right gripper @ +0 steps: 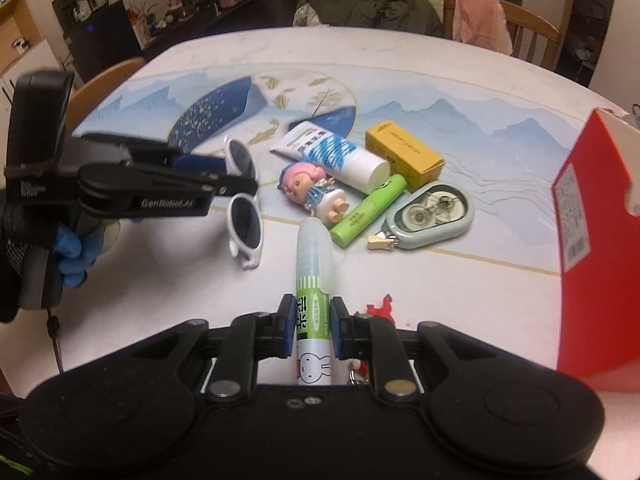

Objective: Organize rigid objects

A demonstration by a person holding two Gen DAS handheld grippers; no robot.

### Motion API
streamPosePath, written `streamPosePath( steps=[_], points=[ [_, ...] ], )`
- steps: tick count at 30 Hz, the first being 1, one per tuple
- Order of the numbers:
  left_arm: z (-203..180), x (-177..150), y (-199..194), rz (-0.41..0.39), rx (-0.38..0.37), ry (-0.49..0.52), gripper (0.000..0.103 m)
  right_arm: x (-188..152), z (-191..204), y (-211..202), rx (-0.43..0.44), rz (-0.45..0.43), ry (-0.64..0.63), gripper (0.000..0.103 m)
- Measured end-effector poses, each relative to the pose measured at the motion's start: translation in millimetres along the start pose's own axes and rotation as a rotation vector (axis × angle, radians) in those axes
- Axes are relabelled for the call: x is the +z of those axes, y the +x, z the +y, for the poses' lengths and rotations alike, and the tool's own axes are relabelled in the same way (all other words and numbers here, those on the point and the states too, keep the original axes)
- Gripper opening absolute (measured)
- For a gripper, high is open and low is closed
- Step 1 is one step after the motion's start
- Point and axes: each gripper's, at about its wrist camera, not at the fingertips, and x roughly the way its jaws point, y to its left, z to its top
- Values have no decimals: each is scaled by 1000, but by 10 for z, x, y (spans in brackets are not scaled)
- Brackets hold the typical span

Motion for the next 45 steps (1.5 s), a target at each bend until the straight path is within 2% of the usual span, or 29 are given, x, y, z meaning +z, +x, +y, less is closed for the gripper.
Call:
streamPosePath(
  steps=[10,13,21,24,27,34,35,37,38,39,40,41,45],
  points=[
    [-116,-40,-342,-43,-28,-47,33,-101,-122,-450,8,-87,73,16],
    [-190,-19,-446,-53,-51,-49,20,-139,-181,-575,1,-110,96,16],
    [-428,42,-596,-72,-100,-36,13,-197,-403,-878,-12,-176,153,16],
    [-520,60,-558,-60,-60,-8,13,-219,-504,-977,-18,-199,167,16],
    [-512,68,-572,-61,-50,-36,13,-252,-612,-1059,-20,-213,185,16],
    [-357,49,-599,-45,33,-88,14,-354,-800,-1148,-4,-224,215,17],
    [-333,39,-593,-41,33,-98,15,-371,-822,-1161,-1,-225,219,17],
    [-316,18,-571,-27,55,-102,25,-393,-852,-1168,4,-226,222,17],
    [-313,3,-558,-22,65,-99,36,-398,-863,-1168,7,-226,224,17],
    [-311,-12,-543,-18,71,-99,58,-402,-871,-1168,7,-225,225,17],
    [-308,-29,-528,-14,83,-100,68,-408,-879,-1170,9,-225,226,17],
    [-312,-51,-516,-12,97,-95,74,-413,-890,-1170,11,-225,229,17],
    [-290,-123,-413,25,110,-75,74,-426,-916,-1165,13,-218,230,17]
  ],
)
